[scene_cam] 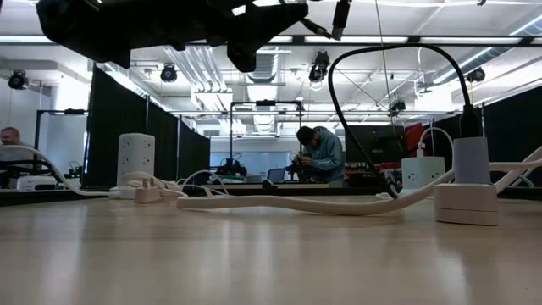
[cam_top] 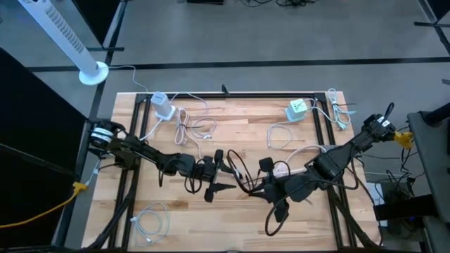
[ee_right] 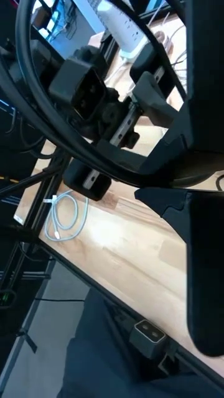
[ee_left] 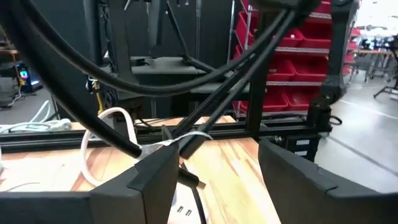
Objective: Insert USB
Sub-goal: Insert the black charger cable into the green outlet extension
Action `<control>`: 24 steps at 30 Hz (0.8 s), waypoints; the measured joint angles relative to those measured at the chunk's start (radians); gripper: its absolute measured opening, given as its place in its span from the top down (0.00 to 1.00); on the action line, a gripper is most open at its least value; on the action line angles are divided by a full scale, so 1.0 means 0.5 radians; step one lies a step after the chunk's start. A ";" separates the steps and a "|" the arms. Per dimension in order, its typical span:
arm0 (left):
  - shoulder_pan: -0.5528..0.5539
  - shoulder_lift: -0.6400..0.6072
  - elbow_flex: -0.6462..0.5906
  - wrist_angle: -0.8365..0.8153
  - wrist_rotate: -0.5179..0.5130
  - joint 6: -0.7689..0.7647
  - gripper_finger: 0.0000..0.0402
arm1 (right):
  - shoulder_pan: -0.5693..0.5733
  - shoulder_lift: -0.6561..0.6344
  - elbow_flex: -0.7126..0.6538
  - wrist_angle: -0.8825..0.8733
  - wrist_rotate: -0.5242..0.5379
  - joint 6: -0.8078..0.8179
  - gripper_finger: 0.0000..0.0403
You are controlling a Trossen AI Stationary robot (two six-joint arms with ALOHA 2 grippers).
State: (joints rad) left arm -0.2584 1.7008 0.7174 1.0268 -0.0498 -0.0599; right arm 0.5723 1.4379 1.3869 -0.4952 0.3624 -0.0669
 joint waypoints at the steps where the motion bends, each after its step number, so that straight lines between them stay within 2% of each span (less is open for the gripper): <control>1: 0.000 0.000 0.002 -0.006 -0.026 -0.024 0.49 | -0.001 0.007 0.000 0.002 0.001 0.005 0.99; 5: 0.001 0.006 0.009 -0.012 -0.102 -0.097 0.53 | -0.004 0.010 0.000 0.005 0.003 0.021 0.99; 10: 0.006 0.018 0.015 -0.093 -0.339 -0.160 0.58 | -0.003 0.009 0.000 0.013 0.006 0.030 0.99; 18: 0.020 0.018 0.015 -0.104 -0.337 -0.258 0.63 | -0.007 0.009 0.000 0.013 0.008 0.027 0.99; 24: 0.084 0.018 0.015 -0.130 -0.353 -0.447 0.62 | -0.007 0.008 0.000 0.013 0.008 0.028 0.99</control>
State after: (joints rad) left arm -0.2167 1.7100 0.7246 0.9620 -0.2262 -0.2832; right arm 0.5686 1.4422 1.3869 -0.4885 0.3664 -0.0528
